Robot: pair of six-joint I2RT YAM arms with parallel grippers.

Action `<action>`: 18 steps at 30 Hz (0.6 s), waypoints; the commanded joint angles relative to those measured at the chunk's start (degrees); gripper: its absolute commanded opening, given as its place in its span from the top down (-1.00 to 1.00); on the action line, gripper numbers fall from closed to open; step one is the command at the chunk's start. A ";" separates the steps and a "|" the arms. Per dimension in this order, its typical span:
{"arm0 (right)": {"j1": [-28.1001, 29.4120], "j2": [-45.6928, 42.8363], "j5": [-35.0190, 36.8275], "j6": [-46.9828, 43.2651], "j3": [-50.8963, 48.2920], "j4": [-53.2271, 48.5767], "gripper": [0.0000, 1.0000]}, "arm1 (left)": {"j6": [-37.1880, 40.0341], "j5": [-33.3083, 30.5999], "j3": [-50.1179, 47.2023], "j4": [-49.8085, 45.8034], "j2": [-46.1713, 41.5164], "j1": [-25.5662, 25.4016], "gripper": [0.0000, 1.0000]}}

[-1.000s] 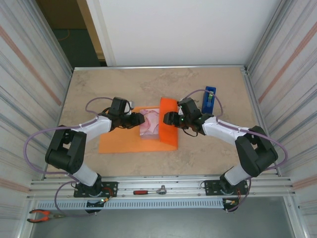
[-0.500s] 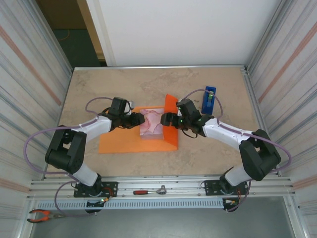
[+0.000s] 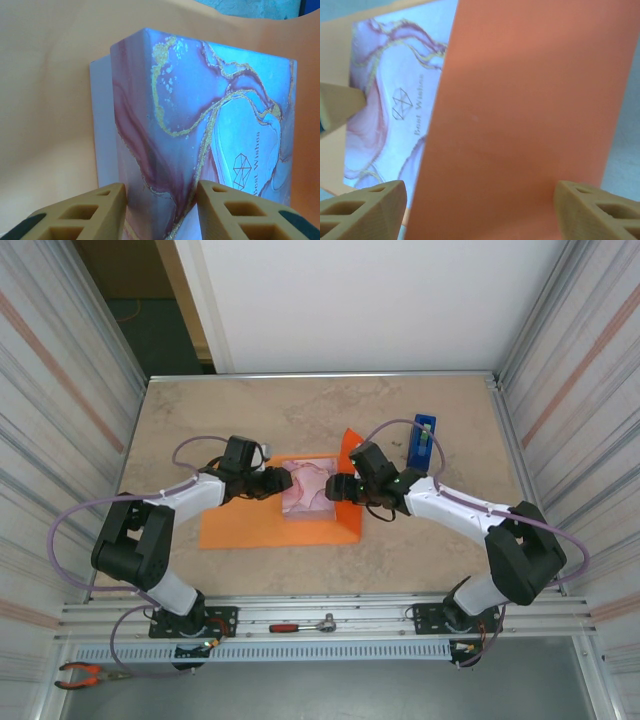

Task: Wrap the gift box in paper

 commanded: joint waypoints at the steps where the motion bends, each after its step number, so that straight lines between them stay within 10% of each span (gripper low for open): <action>1: 0.80 -2.02 2.39 -0.98 1.40 -4.40 -0.30 | 1.12 1.01 0.85 -3.24 -0.38 -0.52 0.17; 12: 1.31 -3.63 2.36 -1.46 1.72 -5.54 0.98 | 1.29 1.66 1.45 -3.61 -1.07 -0.53 0.13; 18: 2.21 -2.48 -0.10 -2.21 4.23 -3.81 1.00 | 2.08 2.47 3.19 -5.38 -2.42 -0.52 0.05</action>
